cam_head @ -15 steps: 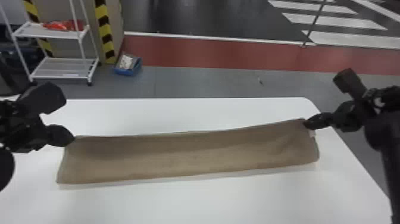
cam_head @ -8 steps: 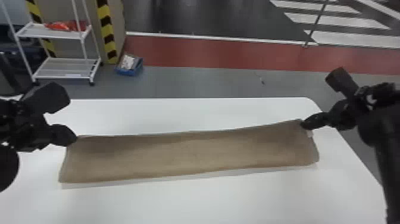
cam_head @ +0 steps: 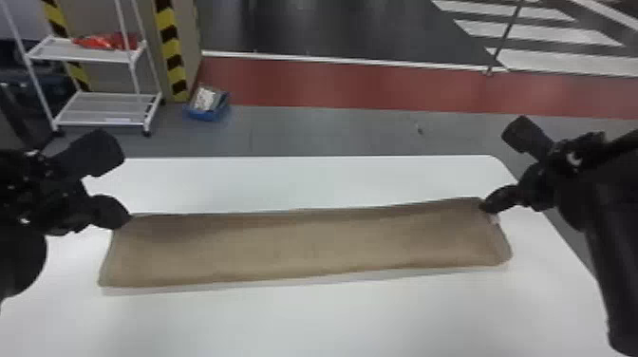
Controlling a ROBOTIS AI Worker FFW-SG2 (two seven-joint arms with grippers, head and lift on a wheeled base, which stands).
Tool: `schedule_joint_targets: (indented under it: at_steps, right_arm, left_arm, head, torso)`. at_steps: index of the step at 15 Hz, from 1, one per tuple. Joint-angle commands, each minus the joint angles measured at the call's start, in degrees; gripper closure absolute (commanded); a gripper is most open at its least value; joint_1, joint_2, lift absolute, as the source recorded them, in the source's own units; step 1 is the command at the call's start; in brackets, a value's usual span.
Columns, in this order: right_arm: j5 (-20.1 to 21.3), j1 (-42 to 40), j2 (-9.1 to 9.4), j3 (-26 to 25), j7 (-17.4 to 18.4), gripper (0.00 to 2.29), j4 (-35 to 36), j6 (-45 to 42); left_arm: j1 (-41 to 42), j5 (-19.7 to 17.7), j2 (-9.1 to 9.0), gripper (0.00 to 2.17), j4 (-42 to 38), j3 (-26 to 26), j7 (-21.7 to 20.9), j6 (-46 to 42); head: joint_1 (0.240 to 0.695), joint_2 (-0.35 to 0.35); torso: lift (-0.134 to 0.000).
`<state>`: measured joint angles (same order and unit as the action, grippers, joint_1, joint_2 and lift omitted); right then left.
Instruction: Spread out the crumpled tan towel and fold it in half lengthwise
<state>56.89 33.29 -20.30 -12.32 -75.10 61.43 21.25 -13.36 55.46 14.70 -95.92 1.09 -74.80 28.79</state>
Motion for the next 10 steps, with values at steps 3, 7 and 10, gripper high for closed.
schedule_joint_targets:
  at_steps: [3,7,10]
  right_arm:
    - [1.0,0.5,0.09,0.0,3.7,1.42,-2.2,-2.1]
    - [1.0,0.5,0.71,0.9,5.8,1.4,-3.2,-2.7]
    - [0.8,0.5,2.2,0.1,8.6,0.34,-3.5,-1.6]
  left_arm:
    - [-1.6,0.7,-0.11,1.42,1.3,-1.1,0.1,0.0]
    - [-1.8,1.1,-0.2,1.42,1.4,-2.1,0.2,0.0]
    - [-1.8,1.1,-0.28,1.42,1.4,-2.4,0.2,0.0]
  head:
    - [0.695,-0.151]
    - [0.695,-0.155]
    - [0.695,-0.154]
  torso:
    - [-0.124]
    - [-0.124]
    - [-0.124]
